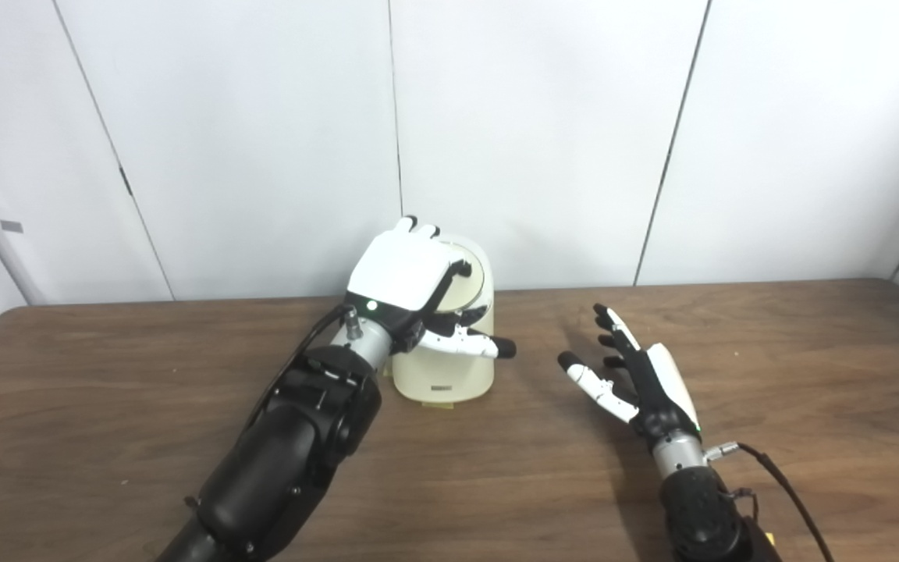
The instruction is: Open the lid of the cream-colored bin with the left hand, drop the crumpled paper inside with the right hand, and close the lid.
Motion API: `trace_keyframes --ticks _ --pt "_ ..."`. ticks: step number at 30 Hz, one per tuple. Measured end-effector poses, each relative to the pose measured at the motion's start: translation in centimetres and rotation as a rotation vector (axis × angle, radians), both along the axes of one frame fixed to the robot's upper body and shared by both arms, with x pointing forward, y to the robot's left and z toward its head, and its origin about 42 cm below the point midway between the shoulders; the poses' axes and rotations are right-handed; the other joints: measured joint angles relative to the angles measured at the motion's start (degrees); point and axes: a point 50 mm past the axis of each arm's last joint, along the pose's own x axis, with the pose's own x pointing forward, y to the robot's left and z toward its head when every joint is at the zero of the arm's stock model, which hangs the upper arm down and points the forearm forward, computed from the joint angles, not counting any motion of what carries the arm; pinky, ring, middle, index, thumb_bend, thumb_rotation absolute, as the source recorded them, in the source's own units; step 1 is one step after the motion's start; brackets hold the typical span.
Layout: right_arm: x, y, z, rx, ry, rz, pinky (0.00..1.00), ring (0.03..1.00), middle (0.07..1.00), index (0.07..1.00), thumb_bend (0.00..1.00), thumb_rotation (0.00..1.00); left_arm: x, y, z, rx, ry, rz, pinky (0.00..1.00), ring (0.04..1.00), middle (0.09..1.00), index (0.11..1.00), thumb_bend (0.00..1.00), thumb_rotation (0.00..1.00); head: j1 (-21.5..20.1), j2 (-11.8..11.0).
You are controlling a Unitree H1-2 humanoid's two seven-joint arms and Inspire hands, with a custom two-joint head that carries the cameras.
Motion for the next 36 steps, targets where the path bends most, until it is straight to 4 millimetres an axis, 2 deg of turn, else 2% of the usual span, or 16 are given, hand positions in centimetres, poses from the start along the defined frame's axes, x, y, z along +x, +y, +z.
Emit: trace_keyframes --ticks 5,21,30,36 --pt "0.0 0.0 0.0 0.001 -0.001 -0.003 0.74 0.866 0.915 0.931 0.43 0.72 -0.6 0.1 -0.3 0.015 0.019 0.004 1.00 0.948 0.834 0.814 1.00 0.99 0.0 0.0" --pt "0.0 0.1 0.0 -0.001 0.001 -0.002 0.75 0.870 0.916 0.929 0.44 0.72 -0.3 0.1 -1.0 -0.014 0.026 0.011 1.00 0.917 0.809 0.772 1.00 0.99 -0.1 0.3" --pt "-0.1 0.1 0.0 0.000 0.004 0.001 0.77 0.883 0.926 0.932 0.42 0.72 0.3 0.8 -0.9 -0.077 0.079 -0.042 1.00 0.838 0.708 0.674 1.00 1.00 -0.1 0.6" --pt "-0.1 0.1 -0.1 0.001 0.005 0.003 0.77 0.883 0.925 0.931 0.43 0.72 0.4 0.8 -0.7 -0.079 0.080 -0.056 1.00 0.831 0.700 0.677 1.00 0.99 0.0 0.4"
